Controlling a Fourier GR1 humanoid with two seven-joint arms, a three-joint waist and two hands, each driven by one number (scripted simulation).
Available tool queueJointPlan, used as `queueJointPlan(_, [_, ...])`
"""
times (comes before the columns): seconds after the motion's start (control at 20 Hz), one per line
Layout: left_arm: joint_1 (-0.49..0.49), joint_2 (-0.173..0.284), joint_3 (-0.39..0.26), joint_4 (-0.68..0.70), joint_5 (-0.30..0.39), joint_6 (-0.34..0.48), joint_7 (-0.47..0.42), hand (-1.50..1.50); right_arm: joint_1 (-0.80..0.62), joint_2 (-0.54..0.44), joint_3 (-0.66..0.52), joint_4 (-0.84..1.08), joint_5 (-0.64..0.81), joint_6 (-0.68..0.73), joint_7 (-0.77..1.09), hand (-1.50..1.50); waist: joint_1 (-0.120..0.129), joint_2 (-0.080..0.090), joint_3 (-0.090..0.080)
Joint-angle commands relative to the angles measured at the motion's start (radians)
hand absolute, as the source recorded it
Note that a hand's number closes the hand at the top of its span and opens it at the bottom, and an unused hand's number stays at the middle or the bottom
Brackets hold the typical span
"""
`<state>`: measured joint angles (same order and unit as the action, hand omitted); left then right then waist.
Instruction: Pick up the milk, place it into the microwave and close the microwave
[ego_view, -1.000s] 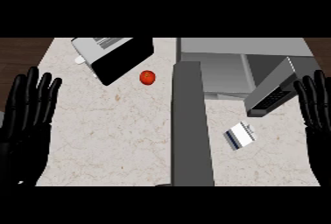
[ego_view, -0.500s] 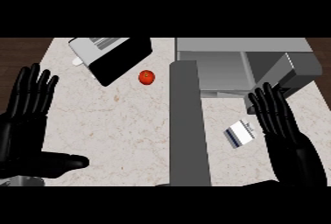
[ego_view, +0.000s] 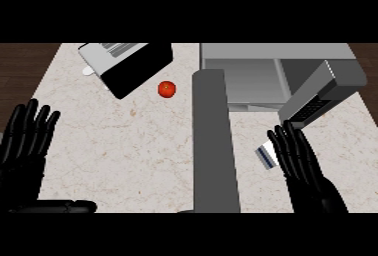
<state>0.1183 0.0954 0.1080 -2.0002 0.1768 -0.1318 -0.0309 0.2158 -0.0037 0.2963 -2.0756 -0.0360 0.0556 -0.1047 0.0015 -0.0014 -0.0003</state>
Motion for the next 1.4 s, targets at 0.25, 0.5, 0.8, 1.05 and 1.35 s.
queueJointPlan(0.25, [0.157, -0.004, 0.026, -0.046, 0.042, -0.082, -0.066, -1.5, -0.015, 0.003, 0.008, 0.065, 0.148, -0.177, -0.069, -1.5, 0.004, 0.0, 0.0])
queueJointPlan(0.5, [0.179, -0.018, 0.02, -0.087, 0.014, -0.077, -0.074, -1.5, 0.023, 0.004, -0.044, 0.169, 0.171, -0.219, -0.193, -1.5, 0.001, 0.001, 0.0])
queueJointPlan(0.8, [0.281, -0.036, 0.021, -0.07, 0.001, -0.132, -0.148, -1.5, -0.133, -0.001, -0.148, 0.288, 0.126, -0.237, -0.165, -1.5, 0.006, 0.002, 0.0])
queueJointPlan(1.05, [0.343, -0.075, -0.03, -0.111, -0.054, -0.154, -0.196, -1.5, -0.075, 0.003, -0.149, 0.414, 0.111, -0.241, -0.318, -1.5, 0.005, 0.001, 0.001])
queueJointPlan(1.35, [0.366, -0.071, -0.008, -0.185, -0.007, -0.157, -0.122, -1.5, -0.14, -0.051, -0.28, 0.515, 0.085, -0.226, -0.343, -1.5, 0.006, 0.001, 0.001])
